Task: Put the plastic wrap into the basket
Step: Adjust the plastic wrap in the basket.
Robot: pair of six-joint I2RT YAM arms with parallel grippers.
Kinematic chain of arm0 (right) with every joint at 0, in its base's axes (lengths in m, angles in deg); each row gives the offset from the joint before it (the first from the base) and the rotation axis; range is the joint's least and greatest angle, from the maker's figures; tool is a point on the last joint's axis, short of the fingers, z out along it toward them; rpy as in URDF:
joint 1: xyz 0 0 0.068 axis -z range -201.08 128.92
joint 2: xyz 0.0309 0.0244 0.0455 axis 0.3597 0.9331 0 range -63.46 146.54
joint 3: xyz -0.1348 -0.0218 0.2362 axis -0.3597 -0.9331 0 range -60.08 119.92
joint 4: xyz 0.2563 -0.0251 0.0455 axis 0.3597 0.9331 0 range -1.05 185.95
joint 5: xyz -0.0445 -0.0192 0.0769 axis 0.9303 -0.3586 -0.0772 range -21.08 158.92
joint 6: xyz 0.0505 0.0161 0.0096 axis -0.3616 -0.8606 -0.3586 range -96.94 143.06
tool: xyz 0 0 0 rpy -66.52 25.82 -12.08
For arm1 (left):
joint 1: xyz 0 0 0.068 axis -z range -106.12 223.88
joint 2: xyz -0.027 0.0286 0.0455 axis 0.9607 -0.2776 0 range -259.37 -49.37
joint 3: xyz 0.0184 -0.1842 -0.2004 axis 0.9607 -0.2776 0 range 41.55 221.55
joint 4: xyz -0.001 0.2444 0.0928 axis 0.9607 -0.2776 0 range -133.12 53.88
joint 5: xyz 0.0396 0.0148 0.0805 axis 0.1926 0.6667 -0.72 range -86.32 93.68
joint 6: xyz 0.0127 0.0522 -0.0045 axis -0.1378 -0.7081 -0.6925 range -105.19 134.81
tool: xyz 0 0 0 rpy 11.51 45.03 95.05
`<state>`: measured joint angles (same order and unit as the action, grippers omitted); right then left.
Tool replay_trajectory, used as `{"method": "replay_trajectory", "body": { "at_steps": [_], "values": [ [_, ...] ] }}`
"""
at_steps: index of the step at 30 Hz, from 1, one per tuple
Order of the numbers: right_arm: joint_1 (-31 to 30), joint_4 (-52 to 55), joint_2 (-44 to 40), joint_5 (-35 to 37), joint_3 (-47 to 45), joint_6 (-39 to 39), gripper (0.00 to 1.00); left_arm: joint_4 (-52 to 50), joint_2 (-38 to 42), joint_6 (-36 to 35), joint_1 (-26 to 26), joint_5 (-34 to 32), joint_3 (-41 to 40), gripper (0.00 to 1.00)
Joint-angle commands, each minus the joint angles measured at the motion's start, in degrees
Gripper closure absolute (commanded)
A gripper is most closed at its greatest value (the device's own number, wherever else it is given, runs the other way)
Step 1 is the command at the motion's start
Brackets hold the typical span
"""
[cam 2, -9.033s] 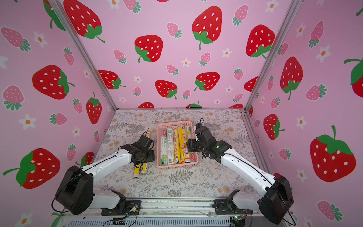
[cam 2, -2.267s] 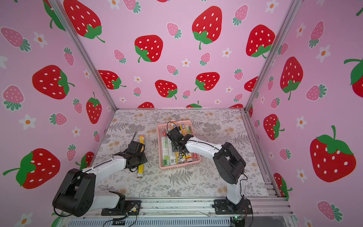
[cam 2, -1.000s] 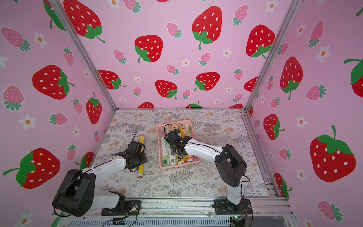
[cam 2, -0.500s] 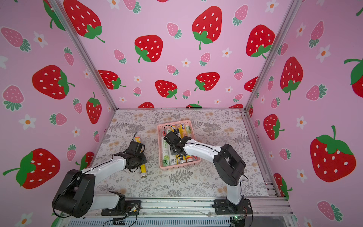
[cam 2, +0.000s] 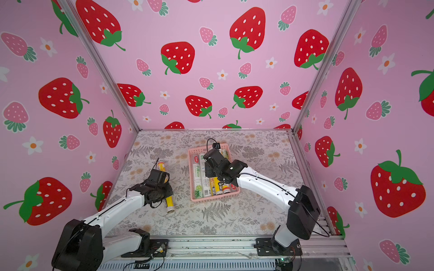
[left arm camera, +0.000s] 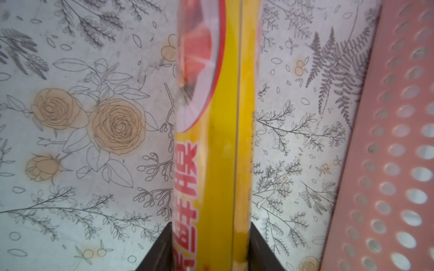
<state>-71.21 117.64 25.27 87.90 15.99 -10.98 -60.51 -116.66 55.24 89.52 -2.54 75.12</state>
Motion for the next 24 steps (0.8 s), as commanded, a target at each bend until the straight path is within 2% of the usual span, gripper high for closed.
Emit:
{"method": "replay_trajectory", "body": {
  "at_steps": [1,14,24],
  "values": [
    [0.96,-0.59,-2.96,0.31,-3.57,1.0,0.32,-3.42,1.91,0.09,0.18,-1.74,2.39,0.56],
    [8.85,-3.35,-13.78,-5.89,-16.38,-1.27,0.31,-11.24,7.07,-0.61,1.04,-2.17,10.06,0.56],
    [14.03,-3.64,-18.18,-8.83,-21.71,-1.07,0.31,-12.84,6.72,0.96,5.58,-2.91,16.72,0.56]
  ]
}}
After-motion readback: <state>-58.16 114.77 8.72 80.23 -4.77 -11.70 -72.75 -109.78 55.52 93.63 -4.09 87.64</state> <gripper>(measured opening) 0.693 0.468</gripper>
